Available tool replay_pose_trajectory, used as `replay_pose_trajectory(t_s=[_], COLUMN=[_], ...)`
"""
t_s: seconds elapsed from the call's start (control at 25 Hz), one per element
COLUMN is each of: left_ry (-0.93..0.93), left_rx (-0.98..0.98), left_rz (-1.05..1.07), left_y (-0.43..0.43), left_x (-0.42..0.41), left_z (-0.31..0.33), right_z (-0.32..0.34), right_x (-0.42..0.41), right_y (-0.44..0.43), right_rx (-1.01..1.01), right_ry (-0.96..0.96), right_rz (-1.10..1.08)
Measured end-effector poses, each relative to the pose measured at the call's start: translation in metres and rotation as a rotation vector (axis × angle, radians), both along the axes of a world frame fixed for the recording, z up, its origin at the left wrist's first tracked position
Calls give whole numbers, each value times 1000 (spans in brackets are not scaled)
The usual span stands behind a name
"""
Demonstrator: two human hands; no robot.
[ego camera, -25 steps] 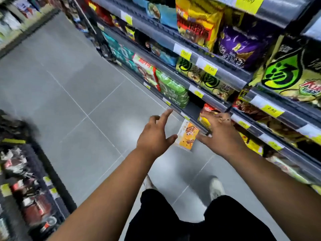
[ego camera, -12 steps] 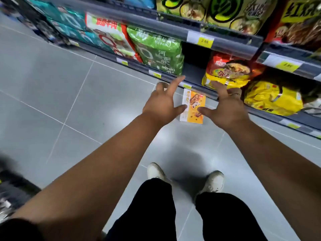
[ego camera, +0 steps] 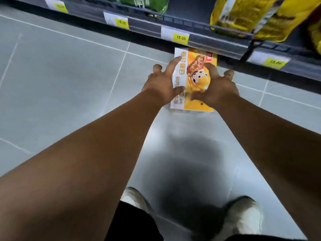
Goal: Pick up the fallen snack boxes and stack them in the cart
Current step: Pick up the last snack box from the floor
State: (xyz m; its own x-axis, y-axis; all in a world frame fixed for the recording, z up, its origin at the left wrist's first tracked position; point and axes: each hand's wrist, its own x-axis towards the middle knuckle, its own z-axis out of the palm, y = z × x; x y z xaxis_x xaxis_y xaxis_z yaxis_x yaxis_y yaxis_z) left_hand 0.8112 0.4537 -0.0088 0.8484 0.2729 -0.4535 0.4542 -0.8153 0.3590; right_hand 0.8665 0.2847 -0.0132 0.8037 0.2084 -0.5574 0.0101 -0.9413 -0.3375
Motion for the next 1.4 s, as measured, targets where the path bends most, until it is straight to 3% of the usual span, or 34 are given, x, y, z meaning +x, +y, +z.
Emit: replay_pose_trajectory(t_s=[0.12,0.28,0.56,0.84,1.4], left_ry=[4,103,209,201,-50], left_rx=[-114,-265,-386,-373,-380], left_rz=[63,22,161,212,-4], left_y=[2,-3,-12,-6,-29], left_x=[28,41,1,-86,-146], left_z=[-62,-108,-53,111,589], right_z=[-60,-85,-34,125,600], right_x=[25,45,1,-78,-155], right_y=[5,5,10,15,-30], right_rx=[-4,47,105,141,221], right_ry=[15,113,197,223,28], right_rz=[71,91,65,79,-23])
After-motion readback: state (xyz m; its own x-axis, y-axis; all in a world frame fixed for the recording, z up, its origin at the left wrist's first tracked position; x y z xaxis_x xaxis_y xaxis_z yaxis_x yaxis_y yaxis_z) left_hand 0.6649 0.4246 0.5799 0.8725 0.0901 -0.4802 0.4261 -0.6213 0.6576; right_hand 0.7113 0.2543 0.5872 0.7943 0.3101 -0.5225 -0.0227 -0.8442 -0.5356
